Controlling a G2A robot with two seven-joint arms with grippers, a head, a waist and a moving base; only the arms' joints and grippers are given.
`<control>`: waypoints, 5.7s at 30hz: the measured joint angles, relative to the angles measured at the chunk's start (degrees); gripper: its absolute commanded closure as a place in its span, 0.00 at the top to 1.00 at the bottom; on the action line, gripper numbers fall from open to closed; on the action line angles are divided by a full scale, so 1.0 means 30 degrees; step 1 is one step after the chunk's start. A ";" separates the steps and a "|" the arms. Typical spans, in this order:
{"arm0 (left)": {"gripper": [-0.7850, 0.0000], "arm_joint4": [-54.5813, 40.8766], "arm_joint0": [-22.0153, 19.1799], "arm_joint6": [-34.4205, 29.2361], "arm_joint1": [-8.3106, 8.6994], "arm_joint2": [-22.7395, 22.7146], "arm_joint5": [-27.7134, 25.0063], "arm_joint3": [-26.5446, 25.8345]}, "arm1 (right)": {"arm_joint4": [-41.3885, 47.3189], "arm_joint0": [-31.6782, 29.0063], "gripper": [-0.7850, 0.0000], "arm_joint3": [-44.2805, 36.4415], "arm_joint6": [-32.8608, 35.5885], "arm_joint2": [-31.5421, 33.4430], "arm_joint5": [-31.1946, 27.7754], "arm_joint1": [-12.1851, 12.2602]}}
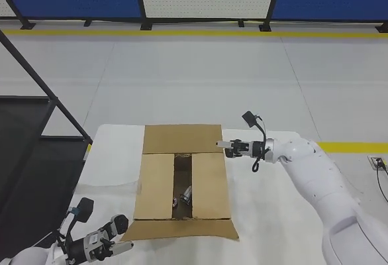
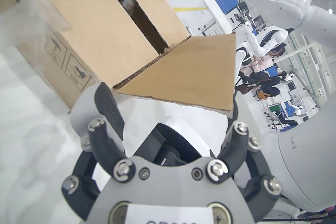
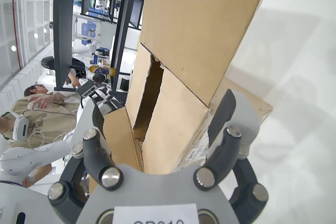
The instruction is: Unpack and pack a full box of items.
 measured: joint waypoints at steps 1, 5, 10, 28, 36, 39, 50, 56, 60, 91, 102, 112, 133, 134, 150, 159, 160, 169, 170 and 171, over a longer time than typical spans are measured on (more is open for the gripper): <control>1.00 -0.0066 0.0021 0.0012 0.0018 -0.0013 -0.0044 -0.0002 | 0.0005 -0.0049 1.00 -0.0039 -0.0445 0.0059 0.0086 -0.0017; 1.00 -0.0272 0.0091 -0.0141 0.0117 -0.0065 -0.0209 0.0136 | -0.0554 -0.0238 1.00 -0.0250 -0.2202 0.0078 0.0395 -0.0133; 1.00 -0.0260 0.0130 0.0260 0.0176 -0.0137 -0.0051 0.0279 | -0.1251 -0.0379 1.00 -0.0418 -0.3917 0.0034 0.0744 -0.0348; 1.00 -0.0206 0.0139 0.0278 0.0185 -0.0113 -0.0078 0.0243 | -0.1323 -0.0375 1.00 -0.0404 -0.4161 0.0040 0.0810 -0.0375; 1.00 0.1303 0.0097 0.1442 0.0161 -0.0407 0.0943 -0.0128 | -0.0901 -0.0115 1.00 -0.0317 -0.3216 0.0290 0.0848 -0.0349; 1.00 0.1271 0.0100 0.1418 0.0161 -0.0404 0.0921 -0.0120 | -0.0914 -0.0123 1.00 -0.0325 -0.3250 0.0283 0.0848 -0.0351; 1.00 0.1524 0.0120 0.1561 0.0160 -0.0324 0.1045 -0.0386 | -0.1429 -0.1099 1.00 -0.1932 -0.5034 0.0705 0.0334 0.0021; 1.00 0.2122 0.0359 0.2546 0.0159 -0.0464 0.1312 -0.0980 | -0.1112 -0.1542 1.00 -0.3186 -0.3924 0.1541 -0.0791 0.0622; 1.00 0.2654 0.0400 0.3588 0.0113 -0.0577 0.1884 -0.1403 | -0.0972 -0.1711 1.00 -0.3975 -0.3015 0.2127 -0.1013 0.1060; 1.00 0.9930 0.1306 0.1015 0.0668 -0.0333 0.1723 -0.1583 | -0.4718 -0.5076 1.00 -1.2578 -0.1913 0.4921 0.2887 0.3423; 1.00 0.6803 0.1298 0.0034 0.1034 -0.0093 -0.0679 -0.1169 | -0.4920 -0.5483 1.00 -1.3229 -0.1943 0.5376 0.3245 0.3560; 1.00 0.3273 0.1089 -0.1129 0.2306 0.1906 -0.0830 -0.1966 | -0.5003 -0.5424 1.00 -1.3337 -0.1824 0.5335 0.3341 0.3469; 1.00 0.1626 -0.1870 0.2901 0.3193 0.2960 0.1196 -0.2538 | -0.5361 -0.5236 1.00 -1.3961 0.0109 0.5316 0.5691 0.3516; 1.00 0.2450 -0.2033 0.3625 0.3108 0.3090 0.1842 -0.2766 | -0.5469 -0.5221 1.00 -1.4026 0.0096 0.5259 0.6144 0.3502; 1.00 0.9334 -0.4795 0.8203 0.2061 0.7031 0.8624 -0.3269 | -0.4902 -0.4454 1.00 -1.4206 -0.0043 0.4446 1.3144 0.2926; 1.00 1.0135 -0.6179 0.8492 0.1608 0.8489 0.9674 -0.2622 | -0.4160 -0.4013 1.00 -1.3747 0.1691 0.4360 1.4613 0.2791; 1.00 1.0144 -0.6251 0.8503 0.1577 0.8540 0.9711 -0.2582 | -0.4033 -0.4049 1.00 -1.3764 0.1932 0.4398 1.4501 0.2799; 1.00 1.0018 -0.6720 0.8685 0.1320 0.8797 0.9706 -0.2194 | -0.4284 -0.5216 1.00 -1.4839 0.2747 0.4954 1.4107 0.3192; 1.00 0.9977 -0.6759 0.8830 0.1288 0.8767 0.9715 -0.2163 | -0.4402 -0.5451 1.00 -1.5106 0.2709 0.5033 1.4077 0.3258; 1.00 0.9943 -0.6768 0.9019 0.1265 0.8702 0.9755 -0.2152 | -0.4465 -0.5632 1.00 -1.5303 0.2665 0.5106 1.4052 0.3309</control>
